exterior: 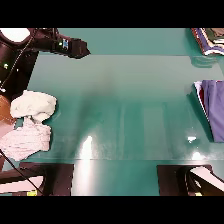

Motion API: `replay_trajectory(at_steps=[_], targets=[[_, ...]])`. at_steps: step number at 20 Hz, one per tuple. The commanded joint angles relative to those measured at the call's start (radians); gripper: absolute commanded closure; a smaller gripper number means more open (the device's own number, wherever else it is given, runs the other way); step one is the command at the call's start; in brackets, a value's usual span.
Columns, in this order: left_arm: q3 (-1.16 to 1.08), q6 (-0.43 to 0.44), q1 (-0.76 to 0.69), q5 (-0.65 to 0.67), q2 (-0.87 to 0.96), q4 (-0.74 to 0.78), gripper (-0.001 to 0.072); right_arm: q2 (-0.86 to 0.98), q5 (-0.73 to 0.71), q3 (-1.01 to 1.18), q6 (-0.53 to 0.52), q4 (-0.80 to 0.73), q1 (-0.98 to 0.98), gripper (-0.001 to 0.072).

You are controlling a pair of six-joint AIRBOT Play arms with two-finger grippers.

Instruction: Fold the shirts.

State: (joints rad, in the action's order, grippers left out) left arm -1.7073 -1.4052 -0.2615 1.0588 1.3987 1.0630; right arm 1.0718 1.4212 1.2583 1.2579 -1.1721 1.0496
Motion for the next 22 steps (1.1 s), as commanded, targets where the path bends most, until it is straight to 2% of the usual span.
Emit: replay_trajectory(at_steps=[1,4,7,8,10,11,15,22], targets=[[0.000,0.000,-0.001,-0.005,0.001,0.000,0.0676,-0.024,-0.016,0.023,0.016,0.235,-0.061,0.0260],[0.000,-0.001,-0.001,-0.002,0.001,-0.001,0.0677,-0.022,-0.030,0.034,0.016,0.372,-0.291,0.0260],[0.000,-0.001,-0.001,-0.029,0.001,-0.001,0.0677,-0.020,-0.065,0.034,0.016,0.367,-0.549,0.0263],[0.000,-0.001,-0.001,-0.039,0.001,-0.001,0.0676,-0.020,-0.078,0.034,0.016,0.358,-0.623,0.0290],[0.000,-0.001,-0.001,-0.057,0.001,-0.001,0.0676,-0.020,-0.106,0.034,0.016,0.358,-0.753,0.0637],[0.000,-0.001,-0.001,-0.065,0.001,-0.001,0.0676,-0.020,-0.119,0.034,0.015,0.357,-0.806,0.0699],[0.000,-0.001,-0.001,-0.103,0.000,-0.001,0.0677,-0.020,-0.166,0.034,0.015,0.358,-0.915,0.0699],[0.000,-0.001,-0.001,-0.108,0.001,-0.001,0.0677,-0.020,-0.158,0.034,0.016,0.360,-0.923,0.0699]])
